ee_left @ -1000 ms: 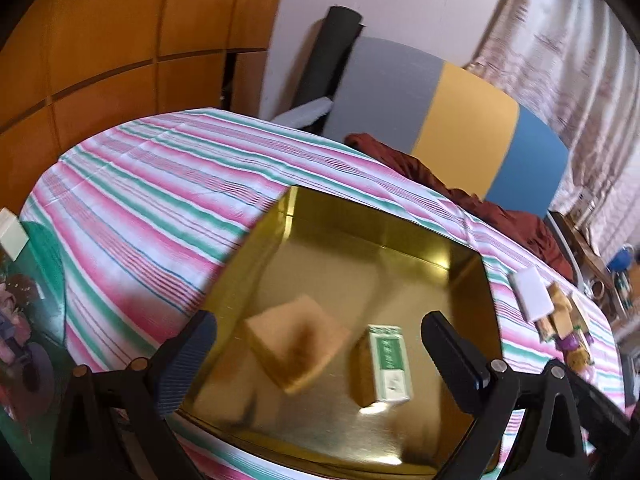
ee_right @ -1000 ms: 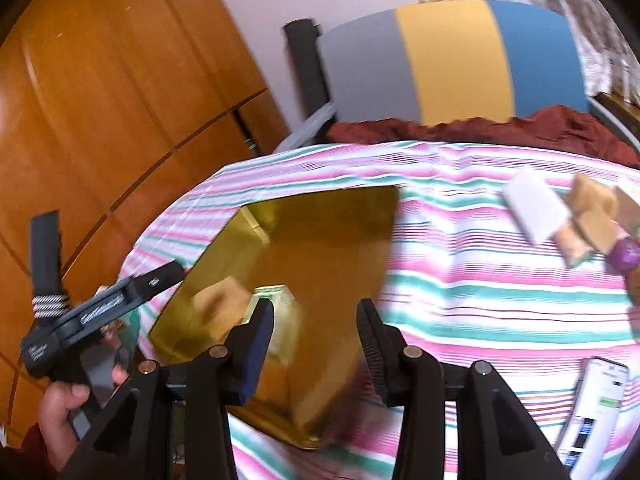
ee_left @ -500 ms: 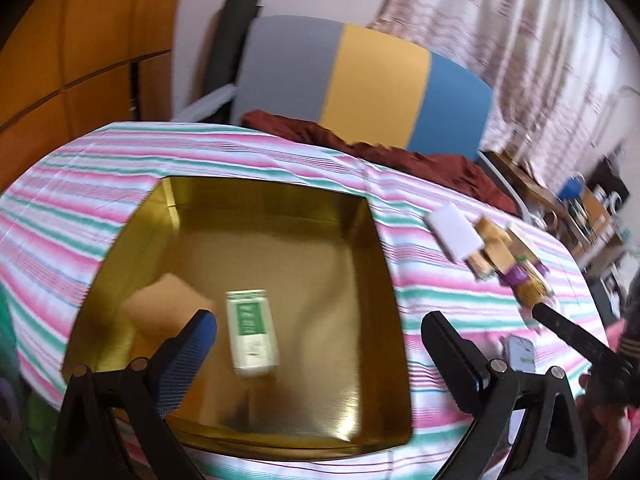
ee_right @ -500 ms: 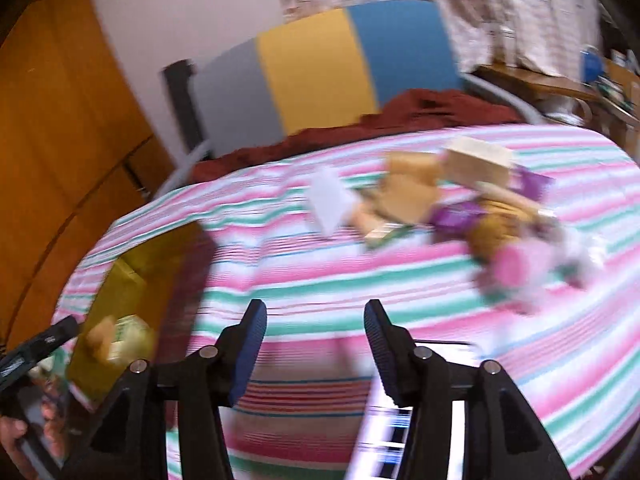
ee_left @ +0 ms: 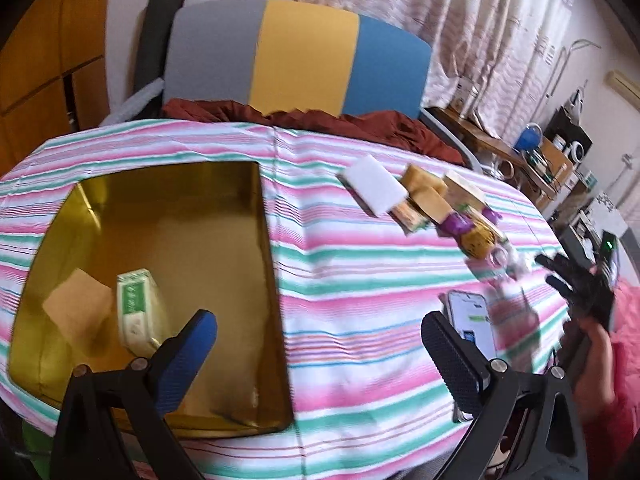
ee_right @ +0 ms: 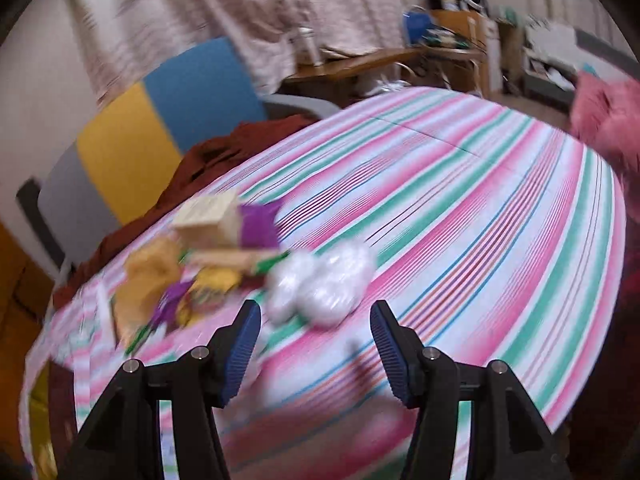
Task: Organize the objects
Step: 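Move the right tool to the plastic-wrapped ball and grasp it, then grasp the pink plastic basket with the left tool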
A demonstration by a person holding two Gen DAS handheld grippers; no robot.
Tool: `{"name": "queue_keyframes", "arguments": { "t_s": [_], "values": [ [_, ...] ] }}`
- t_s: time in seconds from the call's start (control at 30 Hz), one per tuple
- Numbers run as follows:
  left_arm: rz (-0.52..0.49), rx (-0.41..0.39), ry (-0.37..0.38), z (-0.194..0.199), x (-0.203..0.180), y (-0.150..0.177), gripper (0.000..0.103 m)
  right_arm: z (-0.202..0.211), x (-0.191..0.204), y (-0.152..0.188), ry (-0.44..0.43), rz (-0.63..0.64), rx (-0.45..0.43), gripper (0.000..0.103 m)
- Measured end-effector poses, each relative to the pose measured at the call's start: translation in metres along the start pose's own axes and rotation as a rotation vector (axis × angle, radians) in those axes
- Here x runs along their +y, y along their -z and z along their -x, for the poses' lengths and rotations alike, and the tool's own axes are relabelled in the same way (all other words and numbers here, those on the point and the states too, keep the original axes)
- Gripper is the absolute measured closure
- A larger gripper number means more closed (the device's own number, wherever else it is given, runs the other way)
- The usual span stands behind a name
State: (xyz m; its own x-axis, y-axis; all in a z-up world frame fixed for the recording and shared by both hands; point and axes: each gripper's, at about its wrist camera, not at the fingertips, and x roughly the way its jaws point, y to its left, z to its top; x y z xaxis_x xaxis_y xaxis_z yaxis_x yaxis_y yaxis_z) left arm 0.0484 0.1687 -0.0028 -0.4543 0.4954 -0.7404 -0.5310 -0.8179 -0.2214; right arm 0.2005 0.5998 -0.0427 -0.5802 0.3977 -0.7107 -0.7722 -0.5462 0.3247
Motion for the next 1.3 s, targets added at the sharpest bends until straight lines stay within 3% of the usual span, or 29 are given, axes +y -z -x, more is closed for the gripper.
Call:
{"name": "queue_keyframes", "arguments": {
  "t_s": [0.13, 0.33, 0.47, 0.57, 0.83, 1.17, 1.3],
  "values": [
    [-0.037, 0.023, 0.011, -0.005, -0.017, 0.006, 0.0, -0.031, -0.019, -0.018, -0.019, -0.082, 0.037, 0.045],
    [-0.081, 0.028, 0.021, -0.006, -0.033, 0.006, 0.0, -0.06, -0.032, -0.017, -0.058, -0.113, 0.067, 0.048],
    [-0.101, 0.039, 0.032, -0.014, -0.045, 0.001, 0.0, -0.059, -0.02, -0.007, -0.074, -0.026, 0.047, 0.064],
    [-0.121, 0.042, 0.048, -0.019, -0.056, -0.003, 0.0, -0.055, -0.01, 0.002, -0.064, 0.048, 0.028, 0.066],
    [-0.178, 0.062, 0.105, -0.041, -0.096, -0.017, 0.0, -0.04, -0.032, 0.01, -0.017, -0.036, -0.051, 0.067],
    [-0.255, 0.113, 0.323, -0.088, -0.195, -0.062, 0.0, -0.017, -0.049, 0.018, 0.179, -0.065, -0.18, 0.067],
    [-0.277, 0.179, 0.423, -0.12, -0.242, -0.076, 0.0, -0.009, -0.064, 0.023, 0.186, -0.139, -0.217, 0.067]
  ]
}}
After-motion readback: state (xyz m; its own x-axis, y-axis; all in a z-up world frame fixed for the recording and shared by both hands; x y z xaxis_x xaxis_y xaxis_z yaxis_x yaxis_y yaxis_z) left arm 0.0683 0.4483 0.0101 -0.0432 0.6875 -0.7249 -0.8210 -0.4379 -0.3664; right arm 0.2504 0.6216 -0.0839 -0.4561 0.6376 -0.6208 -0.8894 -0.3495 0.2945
